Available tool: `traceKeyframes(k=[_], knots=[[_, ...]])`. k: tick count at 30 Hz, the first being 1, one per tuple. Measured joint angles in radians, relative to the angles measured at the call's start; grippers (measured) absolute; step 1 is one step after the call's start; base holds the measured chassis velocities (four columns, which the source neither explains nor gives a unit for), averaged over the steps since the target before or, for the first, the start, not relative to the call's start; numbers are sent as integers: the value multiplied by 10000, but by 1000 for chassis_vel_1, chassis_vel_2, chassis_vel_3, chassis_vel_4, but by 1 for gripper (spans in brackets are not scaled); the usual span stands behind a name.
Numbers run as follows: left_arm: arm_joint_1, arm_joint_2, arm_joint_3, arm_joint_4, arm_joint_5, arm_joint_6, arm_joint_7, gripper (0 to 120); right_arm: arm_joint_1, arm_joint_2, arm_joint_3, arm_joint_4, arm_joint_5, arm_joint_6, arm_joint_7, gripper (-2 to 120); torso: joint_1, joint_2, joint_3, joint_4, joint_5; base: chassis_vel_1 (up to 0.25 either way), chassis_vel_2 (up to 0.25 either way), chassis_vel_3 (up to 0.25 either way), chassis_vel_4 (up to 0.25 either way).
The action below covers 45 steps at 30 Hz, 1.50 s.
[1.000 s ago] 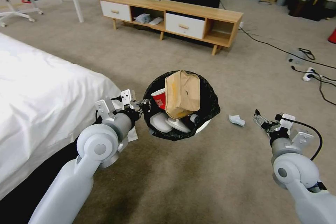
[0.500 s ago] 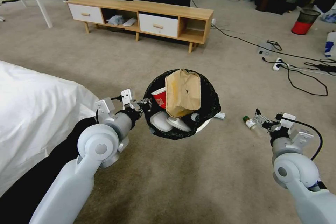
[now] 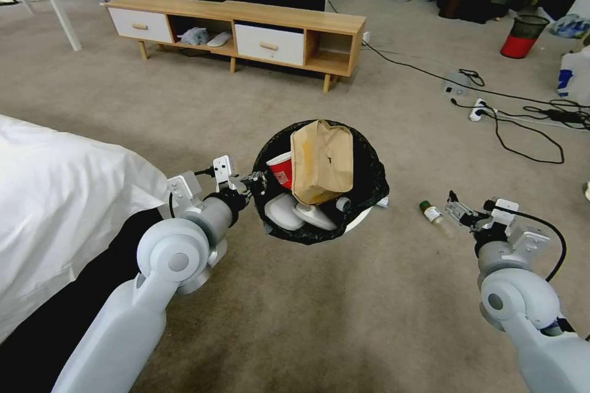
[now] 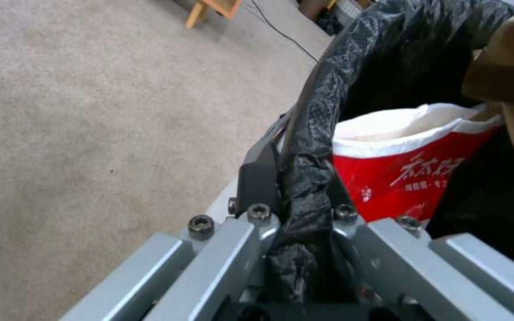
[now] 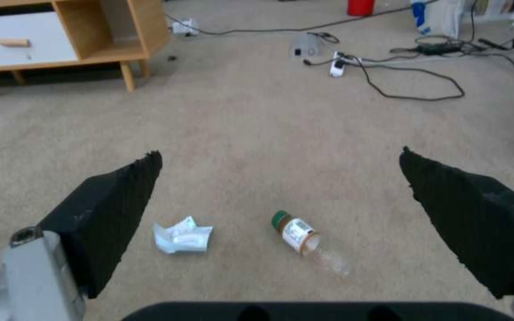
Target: Pick up the trash bin, then pick up the garbage from the floor and place it into the trash bin.
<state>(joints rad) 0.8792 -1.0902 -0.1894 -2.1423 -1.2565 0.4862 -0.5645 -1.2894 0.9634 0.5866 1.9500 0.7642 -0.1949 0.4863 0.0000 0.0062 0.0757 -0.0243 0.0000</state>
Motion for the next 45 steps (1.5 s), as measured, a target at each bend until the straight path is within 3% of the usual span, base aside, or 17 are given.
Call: traceKeyframes(k=[6,8,20,45], knots=[[4,-12,-7,16,12,-36,19,3,7,18,-36,-86,-408,238,-311,100,0,0,0,8,-1,0,0,0,0],[-3,-40,-13,40,24,-49,37,3,-25,48,-124,-346,-1116,677,-450,100,0,0,0,5,0,0,0,0,0],[-13,-108,23,75,28,-105,95,3,-84,140,-153,-1122,-2475,2564,-1301,100,0,0,0,4,0,0,0,0,0],[29,-139,15,134,45,-153,128,3,6,275,-94,-1140,-2543,2637,-1449,100,0,0,-1,4,-1,0,0,0,0]])
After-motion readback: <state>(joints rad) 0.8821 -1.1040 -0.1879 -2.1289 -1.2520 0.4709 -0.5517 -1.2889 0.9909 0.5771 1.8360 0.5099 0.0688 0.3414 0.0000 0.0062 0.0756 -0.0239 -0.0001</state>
